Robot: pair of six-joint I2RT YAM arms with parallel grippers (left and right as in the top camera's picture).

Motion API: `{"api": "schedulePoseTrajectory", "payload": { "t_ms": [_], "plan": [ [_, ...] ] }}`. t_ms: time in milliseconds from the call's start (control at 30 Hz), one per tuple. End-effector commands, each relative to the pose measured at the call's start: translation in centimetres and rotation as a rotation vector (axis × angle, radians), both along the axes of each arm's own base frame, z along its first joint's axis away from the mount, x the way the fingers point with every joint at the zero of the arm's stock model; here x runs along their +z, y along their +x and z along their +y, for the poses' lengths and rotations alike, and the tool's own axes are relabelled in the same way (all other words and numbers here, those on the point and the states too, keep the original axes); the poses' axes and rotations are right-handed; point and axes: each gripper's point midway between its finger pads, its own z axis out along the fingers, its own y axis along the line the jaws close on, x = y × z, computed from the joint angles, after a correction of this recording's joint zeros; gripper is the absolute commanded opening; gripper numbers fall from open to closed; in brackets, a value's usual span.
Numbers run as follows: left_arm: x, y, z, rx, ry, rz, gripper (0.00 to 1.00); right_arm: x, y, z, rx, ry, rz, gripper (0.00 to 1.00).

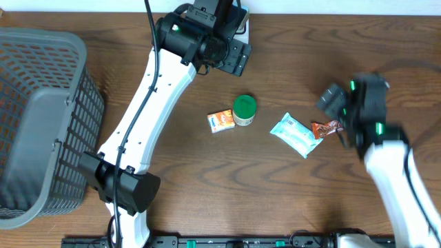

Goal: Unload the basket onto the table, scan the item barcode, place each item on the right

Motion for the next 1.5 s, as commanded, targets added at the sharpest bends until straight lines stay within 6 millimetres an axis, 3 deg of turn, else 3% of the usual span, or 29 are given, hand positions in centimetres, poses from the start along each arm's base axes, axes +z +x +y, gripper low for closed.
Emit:
{"api": "schedulePoseTrajectory", "payload": {
  "t_ms": [0,33,100,167,300,400,567,767,933,1067,1133,1267,1467],
  "plan": [
    [-0.1,0.4,1.1,0.014,0.014,0.001,0.81,0.1,2.5,5.9,0.342,0.162,0.066,0.99],
    [-0.1,0.6,1.5,0.022,0.014,0.001,0.81,-0.3,3.1,6.1,0.388,0.146,0.071,0.98],
    [-0.3,0.8,2.4,0.043,0.019,0.012,0.81,-1.1,3.9,5.5,0.342,0.136,0.090,0.84],
    [-0.6,0.8,3.9,0.070,0.031,0.038,0.81,-2.5,3.0,3.7,0.131,0.189,0.169,0.94],
    [-1.2,0.8,6.7,0.127,0.050,0.088,0.81,-4.4,-0.6,0.3,-0.265,0.266,0.321,0.99],
    [-1.4,1.0,8.3,0.179,0.046,0.111,0.81,-4.8,-2.1,-1.6,-0.399,0.262,0.362,0.99],
    [-1.6,0.9,9.3,0.221,0.042,0.136,0.81,-6.1,-2.7,-3.2,-0.456,0.237,0.405,0.99],
    [-1.8,0.6,9.3,0.220,0.048,0.151,0.81,-9.6,-2.6,-3.8,-0.477,0.197,0.490,0.97],
    [-2.0,0.2,9.4,0.220,0.055,0.167,0.81,-12.6,-2.5,-3.9,-0.486,0.189,0.554,0.89],
    [-2.1,-0.1,9.5,0.220,0.061,0.179,0.81,-13.5,-2.3,-4.3,-0.496,0.184,0.562,0.68],
    [-2.1,-0.1,9.5,0.220,0.060,0.179,0.81,-13.5,-2.0,-5.0,-0.509,0.161,0.540,0.61],
    [-2.1,-0.2,9.6,0.220,0.062,0.183,0.81,-13.4,-1.7,-6.0,-0.532,0.149,0.522,0.33],
    [-2.3,-0.7,9.7,0.220,0.071,0.204,0.81,-13.4,-1.7,-7.5,-0.570,0.158,0.506,0.04]
  ]
}}
